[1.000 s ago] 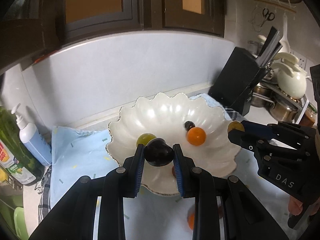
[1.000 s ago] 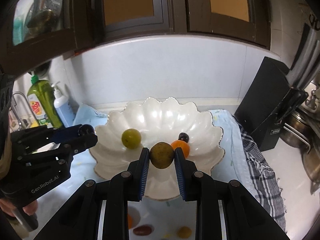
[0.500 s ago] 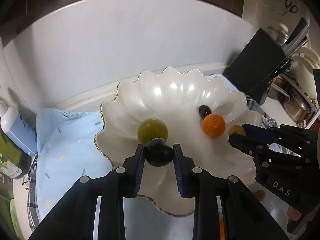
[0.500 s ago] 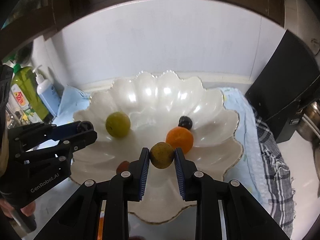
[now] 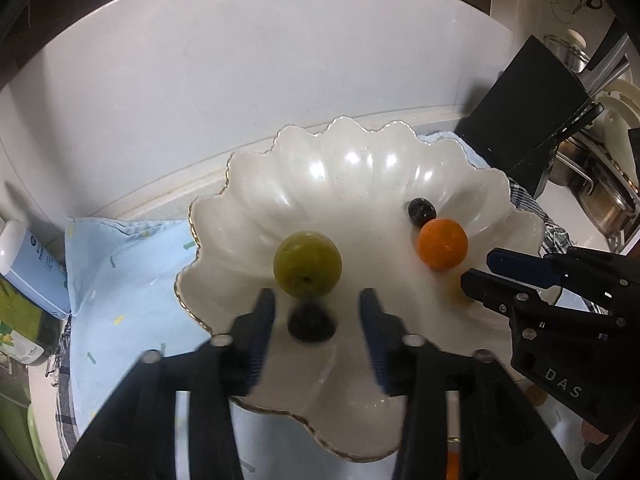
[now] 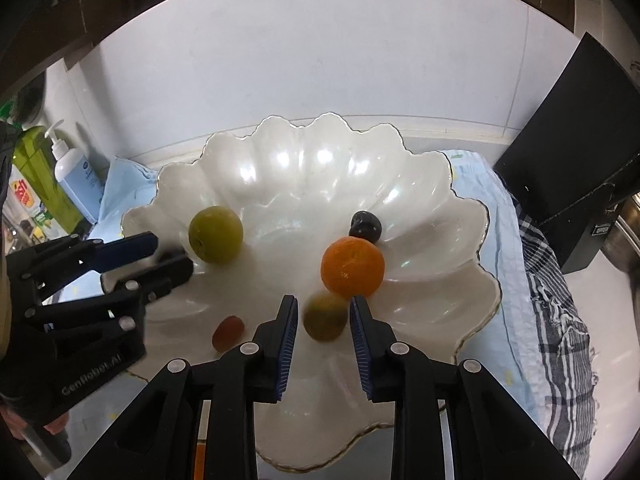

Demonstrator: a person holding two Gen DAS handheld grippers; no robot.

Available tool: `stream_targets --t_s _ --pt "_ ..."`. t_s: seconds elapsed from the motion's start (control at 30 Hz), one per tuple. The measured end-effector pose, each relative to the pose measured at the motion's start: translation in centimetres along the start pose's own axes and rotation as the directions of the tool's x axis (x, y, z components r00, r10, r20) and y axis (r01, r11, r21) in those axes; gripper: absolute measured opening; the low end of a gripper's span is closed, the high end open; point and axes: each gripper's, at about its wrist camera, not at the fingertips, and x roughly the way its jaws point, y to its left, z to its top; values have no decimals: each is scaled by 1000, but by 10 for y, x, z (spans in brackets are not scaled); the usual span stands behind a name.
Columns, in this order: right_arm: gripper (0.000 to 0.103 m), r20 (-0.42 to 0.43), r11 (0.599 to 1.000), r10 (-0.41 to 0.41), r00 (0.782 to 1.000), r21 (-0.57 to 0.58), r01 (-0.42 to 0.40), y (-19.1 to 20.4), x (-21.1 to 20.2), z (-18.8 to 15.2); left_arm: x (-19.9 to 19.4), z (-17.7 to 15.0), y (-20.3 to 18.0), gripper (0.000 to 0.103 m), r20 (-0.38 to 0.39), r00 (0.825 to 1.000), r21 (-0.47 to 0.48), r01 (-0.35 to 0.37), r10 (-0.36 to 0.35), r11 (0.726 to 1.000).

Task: Organize fruits
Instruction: 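Raise both open tools from the bowl back over the cloth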

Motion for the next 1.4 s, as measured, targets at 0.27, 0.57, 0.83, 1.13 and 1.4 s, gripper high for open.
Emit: stream_targets --t_s 0.27,0.57,0.83,1.13,1.4 --pt "38 44 999 -37 998 6 36 -4 -16 -1 -15 2 3 58 37 998 5 -51 51 999" --pt "43 121 999 -48 992 -13 49 5 -53 -6 -49 -3 1 65 101 992 17 -83 81 996" --pt "43 206 998 -51 977 -12 54 12 -91 -11 -92 -6 -2 71 186 980 15 -77 73 997" --pt "43 282 999 -37 959 -21 45 21 -131 -24 -132 -18 -7 74 245 968 28 -56 48 998" --pt "43 325 999 -35 945 -19 43 29 -158 -44 -163 -38 -13 75 294 955 44 -59 43 997"
